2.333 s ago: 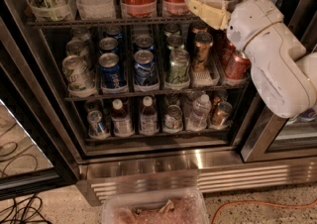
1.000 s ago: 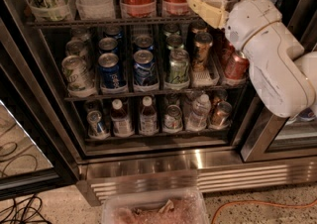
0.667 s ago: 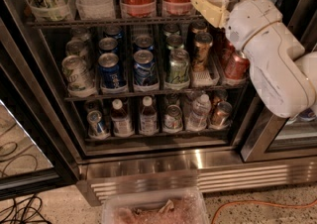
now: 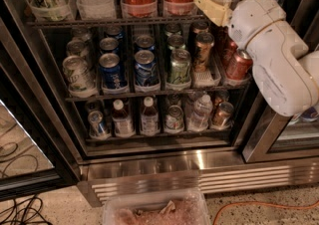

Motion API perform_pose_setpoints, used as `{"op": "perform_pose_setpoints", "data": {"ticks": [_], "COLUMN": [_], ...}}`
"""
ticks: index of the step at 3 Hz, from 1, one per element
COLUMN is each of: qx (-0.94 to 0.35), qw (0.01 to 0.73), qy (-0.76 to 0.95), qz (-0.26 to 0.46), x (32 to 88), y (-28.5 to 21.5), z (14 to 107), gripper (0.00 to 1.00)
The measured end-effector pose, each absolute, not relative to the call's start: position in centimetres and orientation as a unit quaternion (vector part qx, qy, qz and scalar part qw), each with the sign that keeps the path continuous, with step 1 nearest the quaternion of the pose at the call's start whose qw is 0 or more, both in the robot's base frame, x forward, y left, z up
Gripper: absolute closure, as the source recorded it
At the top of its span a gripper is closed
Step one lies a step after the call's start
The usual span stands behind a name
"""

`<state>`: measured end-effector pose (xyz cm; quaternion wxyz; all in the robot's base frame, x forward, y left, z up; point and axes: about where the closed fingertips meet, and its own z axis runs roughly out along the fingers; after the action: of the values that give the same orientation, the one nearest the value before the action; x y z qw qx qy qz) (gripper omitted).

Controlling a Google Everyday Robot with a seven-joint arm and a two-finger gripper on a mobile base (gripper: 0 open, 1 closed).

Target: Pick orange can from top shelf of fridge

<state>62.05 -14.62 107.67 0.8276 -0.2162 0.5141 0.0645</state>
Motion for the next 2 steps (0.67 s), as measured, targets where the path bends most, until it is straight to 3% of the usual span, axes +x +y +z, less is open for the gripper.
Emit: {"op": "perform_pose_setpoints", "data": {"ticks": [2], "qx": [-0.204], "qw": [0.829], "qy": [0.519], "qz": [0.043], "x": [63.04], "y": [-16.66], "z": [107.77], "gripper": [0.25]}}
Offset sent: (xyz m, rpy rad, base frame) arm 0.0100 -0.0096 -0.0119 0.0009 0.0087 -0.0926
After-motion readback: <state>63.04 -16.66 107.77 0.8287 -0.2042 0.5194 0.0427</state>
